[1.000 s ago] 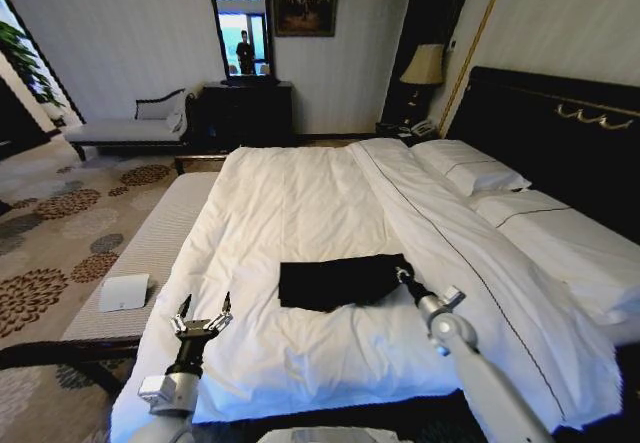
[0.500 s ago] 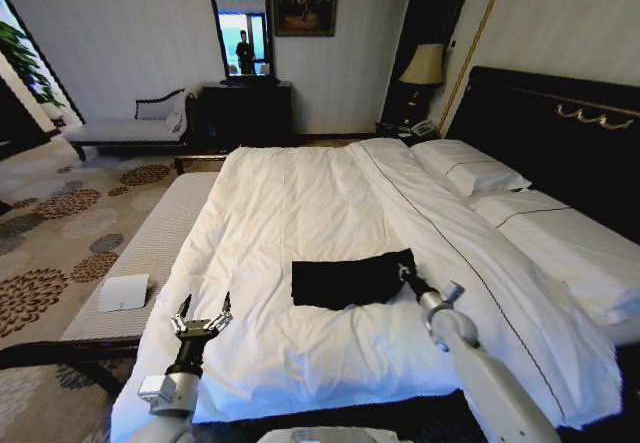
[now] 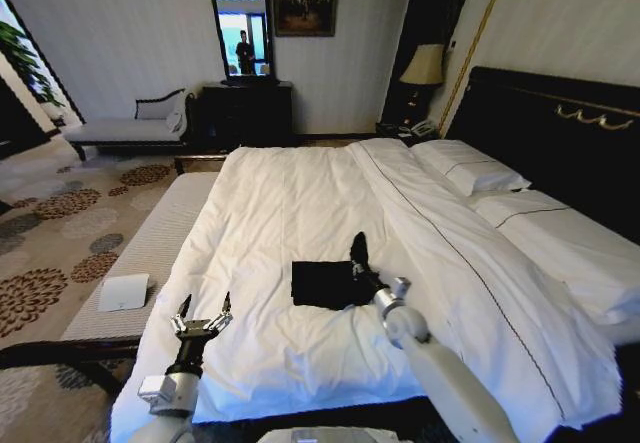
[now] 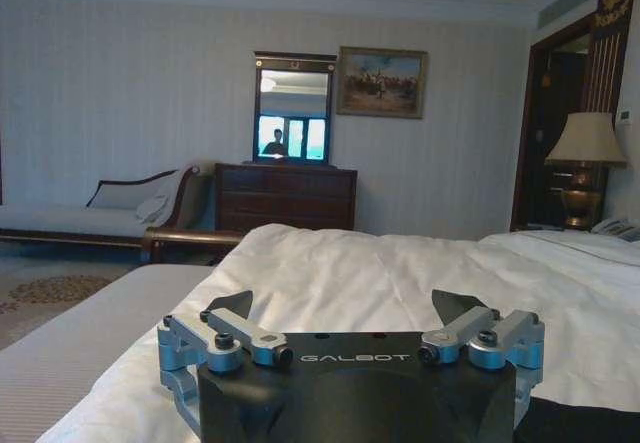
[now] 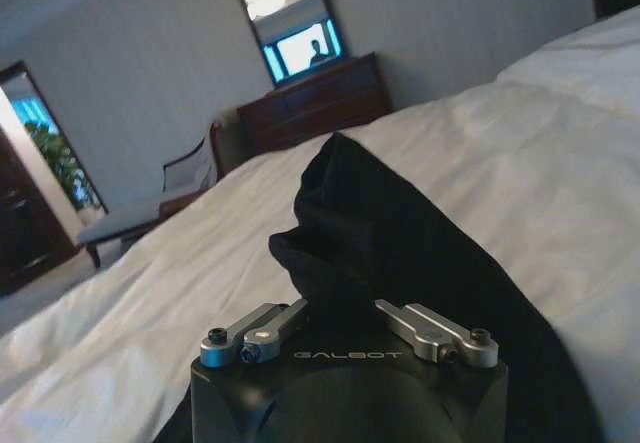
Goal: Fold the clothes on the bed.
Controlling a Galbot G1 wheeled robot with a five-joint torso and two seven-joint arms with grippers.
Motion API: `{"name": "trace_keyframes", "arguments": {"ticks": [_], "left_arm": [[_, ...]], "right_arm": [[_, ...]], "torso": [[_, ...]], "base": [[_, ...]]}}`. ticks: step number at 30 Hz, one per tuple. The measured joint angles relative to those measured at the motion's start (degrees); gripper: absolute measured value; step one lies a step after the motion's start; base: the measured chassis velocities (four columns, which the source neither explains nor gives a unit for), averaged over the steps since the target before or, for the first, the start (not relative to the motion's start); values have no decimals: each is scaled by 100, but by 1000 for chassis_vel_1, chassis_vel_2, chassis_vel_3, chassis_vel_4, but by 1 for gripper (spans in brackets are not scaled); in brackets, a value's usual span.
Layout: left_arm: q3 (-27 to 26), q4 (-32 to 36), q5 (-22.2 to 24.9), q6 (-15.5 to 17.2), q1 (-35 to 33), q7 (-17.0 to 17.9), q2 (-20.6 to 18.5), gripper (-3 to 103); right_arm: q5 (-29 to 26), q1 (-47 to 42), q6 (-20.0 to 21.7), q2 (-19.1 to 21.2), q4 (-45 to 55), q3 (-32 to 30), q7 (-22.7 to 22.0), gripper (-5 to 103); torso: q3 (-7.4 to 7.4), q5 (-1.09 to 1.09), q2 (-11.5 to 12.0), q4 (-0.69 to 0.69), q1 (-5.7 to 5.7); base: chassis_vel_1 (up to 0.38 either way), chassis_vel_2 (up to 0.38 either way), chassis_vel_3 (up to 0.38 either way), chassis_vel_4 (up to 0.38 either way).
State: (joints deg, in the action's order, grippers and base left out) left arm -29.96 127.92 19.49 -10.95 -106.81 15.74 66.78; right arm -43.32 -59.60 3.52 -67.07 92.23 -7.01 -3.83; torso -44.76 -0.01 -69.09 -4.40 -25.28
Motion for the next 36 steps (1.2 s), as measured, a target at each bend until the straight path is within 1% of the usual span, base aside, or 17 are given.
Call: {"name": "trace_keyframes", "arguments": {"ticks": [2,3,6,12,19,26,34,35,36], "left_arm": [[0,0,0,0,0,0,0,100],[0,0,0,0,0,0,0,100],[0,0,0,0,0,0,0,100],[0,0,0,0,0,0,0,100],[0,0,0,-1,0,0,0,100],[0,0,0,0,0,0,0,100],[0,0,0,0,0,0,0,100],[0,0,0,0,0,0,0,100],[0,0,0,0,0,0,0,100]], "right_arm": [[240,67,-55,-112,-219,152,41,6],[240,67,-55,-112,-219,152,41,6],[515,156,-161,-242,-570,345,121,6],[709,220,-191,-417,-834,488,157,6],[754,257,-207,-493,-903,601,166,6],[737,304,-201,-466,-832,757,193,6],[767,401,-201,-484,-974,892,198,6],[775,402,-200,-486,-992,899,224,3],[776,401,-188,-486,-998,899,248,8]], "torso": [[0,0,0,-1,0],[0,0,0,-1,0],[0,0,0,-1,0],[0,0,0,-2,0],[0,1,0,-2,0],[0,1,0,-2,0],[0,1,0,-2,0],[0,1,0,-1,0],[0,1,0,-1,0]], "base": [[0,0,0,0],[0,0,0,0],[0,0,0,0],[0,0,0,0],[0,0,0,0],[0,0,0,0],[0,0,0,0],[0,0,0,0],[0,0,0,0]]}}
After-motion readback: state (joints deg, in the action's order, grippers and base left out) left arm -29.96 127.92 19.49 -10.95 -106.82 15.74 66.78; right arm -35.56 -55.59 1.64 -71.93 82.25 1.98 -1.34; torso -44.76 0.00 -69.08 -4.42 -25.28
